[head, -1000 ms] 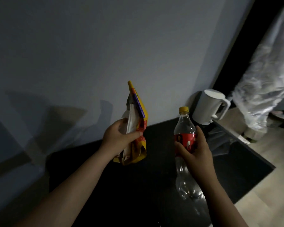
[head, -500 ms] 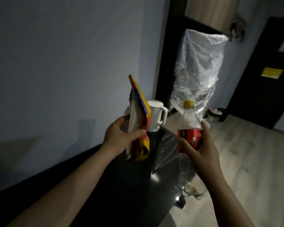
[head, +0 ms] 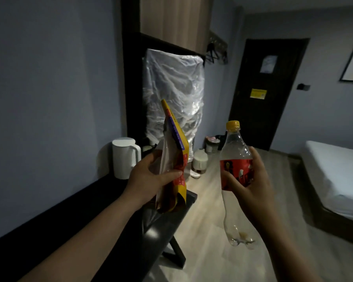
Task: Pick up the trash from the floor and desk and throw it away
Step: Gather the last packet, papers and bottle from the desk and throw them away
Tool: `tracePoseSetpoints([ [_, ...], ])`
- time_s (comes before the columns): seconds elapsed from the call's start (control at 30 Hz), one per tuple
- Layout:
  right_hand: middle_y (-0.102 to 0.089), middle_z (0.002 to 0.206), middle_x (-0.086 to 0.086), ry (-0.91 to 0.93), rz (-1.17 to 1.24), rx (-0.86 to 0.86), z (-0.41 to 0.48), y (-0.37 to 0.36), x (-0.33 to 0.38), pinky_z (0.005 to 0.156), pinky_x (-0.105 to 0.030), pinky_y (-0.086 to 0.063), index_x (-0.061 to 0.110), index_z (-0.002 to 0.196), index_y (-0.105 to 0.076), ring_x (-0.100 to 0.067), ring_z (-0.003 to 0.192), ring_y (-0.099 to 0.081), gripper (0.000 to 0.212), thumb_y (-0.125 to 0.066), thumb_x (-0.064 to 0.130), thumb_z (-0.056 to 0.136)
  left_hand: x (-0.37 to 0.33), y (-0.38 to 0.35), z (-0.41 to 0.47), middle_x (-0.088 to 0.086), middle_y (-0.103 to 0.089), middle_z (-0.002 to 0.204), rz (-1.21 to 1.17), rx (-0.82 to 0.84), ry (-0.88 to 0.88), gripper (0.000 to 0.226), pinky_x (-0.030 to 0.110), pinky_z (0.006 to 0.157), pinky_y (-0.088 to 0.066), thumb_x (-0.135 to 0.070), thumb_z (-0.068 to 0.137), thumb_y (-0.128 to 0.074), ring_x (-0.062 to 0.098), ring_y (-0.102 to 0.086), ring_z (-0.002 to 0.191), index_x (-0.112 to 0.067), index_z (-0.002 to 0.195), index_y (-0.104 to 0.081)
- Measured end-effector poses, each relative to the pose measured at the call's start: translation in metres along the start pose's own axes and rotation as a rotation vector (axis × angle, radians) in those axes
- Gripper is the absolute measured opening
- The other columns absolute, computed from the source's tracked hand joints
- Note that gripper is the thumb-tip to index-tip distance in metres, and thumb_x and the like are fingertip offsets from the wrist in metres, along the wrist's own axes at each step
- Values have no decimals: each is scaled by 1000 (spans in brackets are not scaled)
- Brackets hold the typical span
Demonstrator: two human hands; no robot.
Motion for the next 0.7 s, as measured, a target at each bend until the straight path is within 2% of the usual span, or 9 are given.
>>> tracePoseSetpoints([
  [0.03, -41, 142, 2, -3, -10, -13, 3, 8, -5, 93, -41, -52, 39, 146, -20, -16, 118, -53, 90, -71, 46, 73, -1, -11, 5, -9, -72, 103, -5, 8, -14, 63, 38, 91, -53, -41, 49, -87, 8, -66, 98, -32, 108, -66],
  [0.1, -39, 144, 2, -6, -31, -43, 10, 21, -14, 88, -29, -49, 40, 147, -20, -13, 117, -51, 93, -68, 54, 68, 0, -32, 16, -10, -72, 100, -10, 23, -36, 58, 34, 87, -54, -44, 45, -85, 6, -67, 95, -37, 100, -67],
  [0.2, -35, 147, 1, -47, -78, -72, 24, 34, -31, 86, -24, -44, 38, 148, -15, -14, 120, -48, 93, -68, 50, 72, 4, -60, 38, -13, -72, 100, -26, 64, -31, 68, 30, 85, -54, -45, 44, -85, 4, -67, 94, -34, 109, -65],
  [0.3, -35, 146, 1, -42, -125, -114, 44, 41, -45, 78, -14, -41, 39, 148, -15, -6, 113, -45, 91, -72, 39, 76, 9, -84, 66, -11, -71, 106, -30, 105, -35, 80, 35, 89, -54, -50, 41, -83, 8, -66, 100, -31, 116, -62],
  [0.37, -34, 146, 0, -34, -142, -147, 60, 43, -52, 82, -19, -44, 39, 148, -15, -7, 114, -44, 92, -72, 39, 75, 12, -99, 86, -12, -68, 110, -30, 121, -47, 80, 35, 90, -53, -53, 41, -82, 9, -64, 103, -33, 116, -61],
  [0.47, -34, 148, -3, -34, -180, -195, 88, 44, -63, 92, -31, -46, 36, 149, -14, -16, 121, -47, 94, -71, 41, 74, 16, -114, 121, -19, -68, 103, -43, 150, -80, 73, 21, 79, -51, -53, 43, -83, 0, -64, 96, -39, 111, -61],
  [0.6, -36, 146, -3, -17, -222, -239, 133, 36, -75, 86, -26, -45, 36, 149, -13, -8, 112, -44, 94, -72, 40, 76, 15, -123, 177, -26, -66, 93, -35, 166, -137, 64, 1, 61, -43, -46, 51, -85, -19, -58, 85, -38, 110, -60],
  [0.7, -35, 147, 1, -17, -252, -253, 165, 26, -83, 83, -21, -43, 36, 149, -13, -4, 113, -42, 94, -71, 44, 75, 18, -131, 219, -35, -64, 85, -34, 199, -152, 54, -3, 59, -40, -35, 59, -89, -25, -54, 81, -46, 101, -57],
])
Point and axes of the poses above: each hand's wrist, its own z-axis towards the middle knuckle, its own y-axis out of the back of the hand, x = y × z, the point moved 3 cm from there along z, towards the middle knuckle
